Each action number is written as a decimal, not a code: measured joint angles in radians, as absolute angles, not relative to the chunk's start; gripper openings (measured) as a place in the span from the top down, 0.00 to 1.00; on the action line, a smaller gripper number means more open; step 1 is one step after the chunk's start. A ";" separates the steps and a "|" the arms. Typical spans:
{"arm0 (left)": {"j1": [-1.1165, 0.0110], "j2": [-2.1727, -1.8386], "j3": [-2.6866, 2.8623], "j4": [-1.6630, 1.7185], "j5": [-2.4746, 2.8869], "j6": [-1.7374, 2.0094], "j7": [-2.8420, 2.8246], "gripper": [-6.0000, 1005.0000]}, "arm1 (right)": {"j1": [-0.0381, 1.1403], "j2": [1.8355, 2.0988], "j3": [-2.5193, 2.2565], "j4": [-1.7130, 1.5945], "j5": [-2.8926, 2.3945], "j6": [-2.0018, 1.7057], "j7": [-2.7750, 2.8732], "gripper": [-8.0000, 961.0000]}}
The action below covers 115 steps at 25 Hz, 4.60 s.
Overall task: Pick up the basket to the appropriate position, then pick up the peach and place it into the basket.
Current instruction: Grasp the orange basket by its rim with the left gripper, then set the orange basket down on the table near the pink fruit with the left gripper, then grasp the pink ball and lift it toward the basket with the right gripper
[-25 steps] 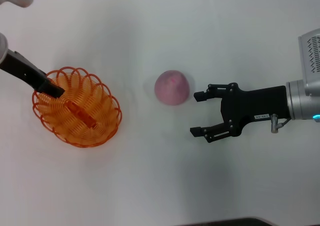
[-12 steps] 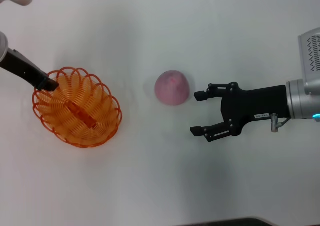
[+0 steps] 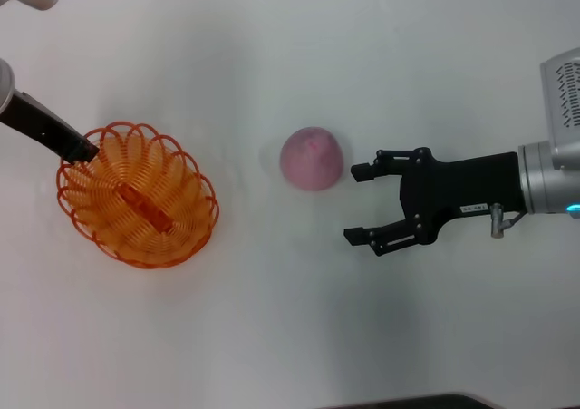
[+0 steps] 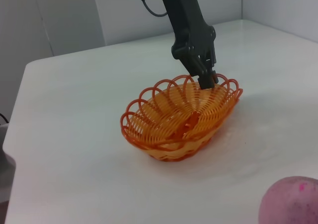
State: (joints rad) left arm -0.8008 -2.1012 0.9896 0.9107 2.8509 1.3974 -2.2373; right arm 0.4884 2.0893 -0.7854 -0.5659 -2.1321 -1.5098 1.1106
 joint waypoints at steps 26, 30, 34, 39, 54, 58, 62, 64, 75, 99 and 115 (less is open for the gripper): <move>-0.898 -2.032 0.709 0.824 2.842 1.697 -2.615 0.94 | 0.491 2.086 -0.785 -0.569 -2.132 -1.518 1.126 0.02; -0.869 -2.055 0.664 0.828 2.795 1.724 -2.651 0.95 | 0.496 2.086 -0.785 -0.569 -2.132 -1.533 1.128 0.02; -0.810 -2.089 0.612 0.846 2.705 1.728 -2.686 0.95 | 0.497 2.085 -0.785 -0.569 -2.130 -1.537 1.137 0.02; -0.742 -2.123 0.602 0.863 2.626 1.703 -2.707 0.95 | 0.498 2.085 -0.785 -0.569 -2.131 -1.539 1.138 0.02; -0.607 -2.169 0.638 0.976 2.595 1.581 -2.720 0.91 | 0.497 2.086 -0.785 -0.571 -2.131 -1.539 1.140 0.02; -0.602 -2.170 0.651 0.979 2.591 1.575 -2.719 0.90 | 0.497 2.087 -0.785 -0.571 -2.131 -1.538 1.140 0.02; -0.598 -2.171 0.653 0.971 2.574 1.574 -2.714 0.88 | 0.498 2.089 -0.785 -0.571 -2.131 -1.536 1.140 0.02; -0.592 -2.170 0.653 0.971 2.563 1.574 -2.714 0.88 | 0.498 2.089 -0.785 -0.571 -2.131 -1.536 1.140 0.02; -0.576 -2.164 0.653 0.956 2.532 1.591 -2.711 0.75 | 0.499 2.089 -0.785 -0.571 -2.131 -1.538 1.140 0.02; -0.428 -2.112 0.487 0.932 2.190 1.723 -1.806 0.39 | 0.494 2.089 -0.783 -0.571 -2.123 -1.540 1.136 0.02; -0.229 -2.172 0.476 0.828 2.198 1.795 -1.117 0.38 | 0.504 2.089 -0.781 -0.571 -2.121 -1.536 1.136 0.02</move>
State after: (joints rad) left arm -0.2288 -2.1717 0.4759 0.8276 2.1976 1.7952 -1.1169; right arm 0.5045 2.0893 -0.7809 -0.5706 -2.1211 -1.5363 1.1359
